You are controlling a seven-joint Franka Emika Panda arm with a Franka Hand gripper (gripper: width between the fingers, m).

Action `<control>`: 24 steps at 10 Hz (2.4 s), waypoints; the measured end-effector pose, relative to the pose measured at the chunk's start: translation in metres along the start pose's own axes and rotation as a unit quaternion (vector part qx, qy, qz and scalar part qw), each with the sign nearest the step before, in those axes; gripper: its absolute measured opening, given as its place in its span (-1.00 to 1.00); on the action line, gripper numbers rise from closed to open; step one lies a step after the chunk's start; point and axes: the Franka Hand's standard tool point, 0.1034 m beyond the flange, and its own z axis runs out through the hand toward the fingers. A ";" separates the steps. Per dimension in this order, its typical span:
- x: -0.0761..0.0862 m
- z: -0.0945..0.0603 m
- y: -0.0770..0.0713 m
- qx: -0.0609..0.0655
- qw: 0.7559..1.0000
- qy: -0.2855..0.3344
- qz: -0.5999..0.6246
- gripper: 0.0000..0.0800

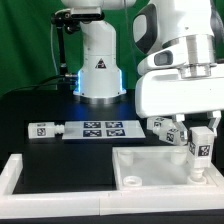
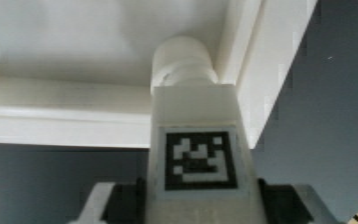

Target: Assemble one leg

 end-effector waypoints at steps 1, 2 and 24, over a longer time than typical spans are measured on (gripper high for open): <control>0.003 0.002 0.000 0.000 1.000 0.004 0.001 -0.28; 0.002 0.006 0.000 0.000 1.000 0.003 0.002 -0.28; 0.007 0.014 0.016 -0.016 0.991 -0.128 0.026 0.62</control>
Offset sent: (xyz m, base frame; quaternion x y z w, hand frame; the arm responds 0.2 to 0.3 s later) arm 0.0048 -0.0014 -0.0040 -0.0055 -0.0037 0.0003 1.0000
